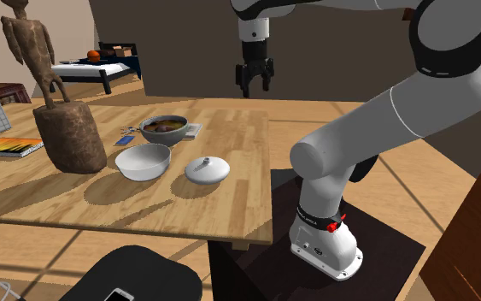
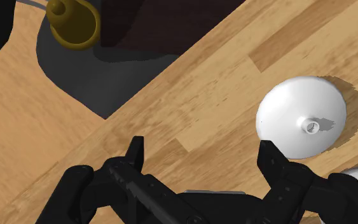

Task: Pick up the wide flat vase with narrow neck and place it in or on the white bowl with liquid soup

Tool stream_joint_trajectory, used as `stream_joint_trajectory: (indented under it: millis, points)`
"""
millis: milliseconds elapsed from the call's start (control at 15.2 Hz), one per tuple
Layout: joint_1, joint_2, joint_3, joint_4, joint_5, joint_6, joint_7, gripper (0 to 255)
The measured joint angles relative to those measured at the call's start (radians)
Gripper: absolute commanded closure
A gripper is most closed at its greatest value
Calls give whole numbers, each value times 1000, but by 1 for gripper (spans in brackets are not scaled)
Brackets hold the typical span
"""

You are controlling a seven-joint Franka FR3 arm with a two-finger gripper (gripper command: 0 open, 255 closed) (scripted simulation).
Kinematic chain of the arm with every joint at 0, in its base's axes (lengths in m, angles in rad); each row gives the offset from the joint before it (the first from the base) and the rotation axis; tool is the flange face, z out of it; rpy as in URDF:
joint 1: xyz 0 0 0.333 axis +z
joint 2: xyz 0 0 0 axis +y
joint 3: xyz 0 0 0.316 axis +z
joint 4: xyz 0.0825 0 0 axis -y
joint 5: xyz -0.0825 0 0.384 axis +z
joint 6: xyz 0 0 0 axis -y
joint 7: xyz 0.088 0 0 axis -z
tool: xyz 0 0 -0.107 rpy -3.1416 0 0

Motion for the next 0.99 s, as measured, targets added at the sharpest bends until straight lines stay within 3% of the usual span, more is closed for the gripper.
stream_joint_trajectory:
  millis: [330, 990]
  points:
    - [29, 24, 36, -53, 36, 74, 28, 0]
    - [129, 171, 167, -156, 151, 329, 117, 0]
